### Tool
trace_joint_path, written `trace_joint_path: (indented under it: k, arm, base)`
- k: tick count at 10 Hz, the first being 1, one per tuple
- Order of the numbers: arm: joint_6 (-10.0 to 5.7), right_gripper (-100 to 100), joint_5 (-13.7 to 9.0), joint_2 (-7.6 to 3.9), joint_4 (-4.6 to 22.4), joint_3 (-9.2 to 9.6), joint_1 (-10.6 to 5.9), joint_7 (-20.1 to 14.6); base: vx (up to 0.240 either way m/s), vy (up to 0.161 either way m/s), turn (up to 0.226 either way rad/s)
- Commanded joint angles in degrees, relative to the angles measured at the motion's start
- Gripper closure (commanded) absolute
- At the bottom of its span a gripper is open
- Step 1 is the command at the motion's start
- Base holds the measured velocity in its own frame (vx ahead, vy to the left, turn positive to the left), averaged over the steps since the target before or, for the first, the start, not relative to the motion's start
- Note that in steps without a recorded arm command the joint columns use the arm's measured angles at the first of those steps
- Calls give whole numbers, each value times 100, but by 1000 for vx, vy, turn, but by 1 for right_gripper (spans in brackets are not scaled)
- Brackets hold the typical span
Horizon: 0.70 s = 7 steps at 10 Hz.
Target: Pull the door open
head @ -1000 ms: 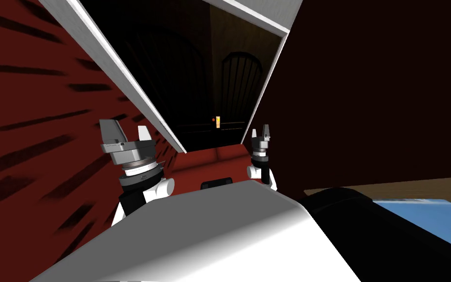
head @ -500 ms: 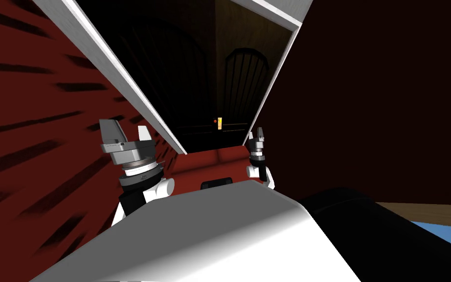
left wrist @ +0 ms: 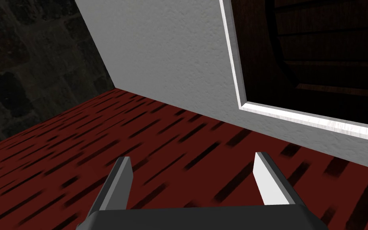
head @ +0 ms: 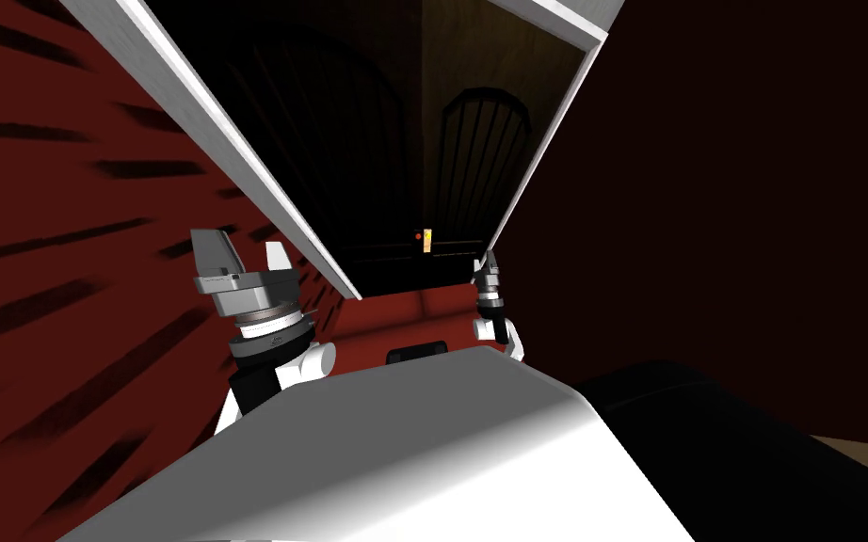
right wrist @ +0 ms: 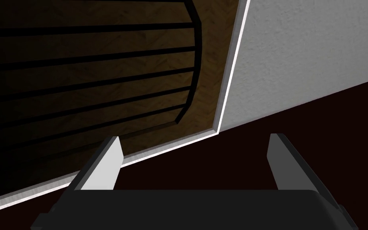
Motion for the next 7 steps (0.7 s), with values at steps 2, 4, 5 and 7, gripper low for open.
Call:
trace_joint_path:
  k: [2,4,5,7]
  arm:
    - [75,-100,91,-38,265,-38,-99,-115]
    - [124,-100,160,-62,458,-61,-158,-199]
    - [149,-100,195,-74,555,-73,-188,-242]
    - [200,-100,266,-93,753,-96,-249,-329]
  base:
    - [107,16,33]
    - [98,16,38]
    - [96,23,44]
    - [96,16,36]
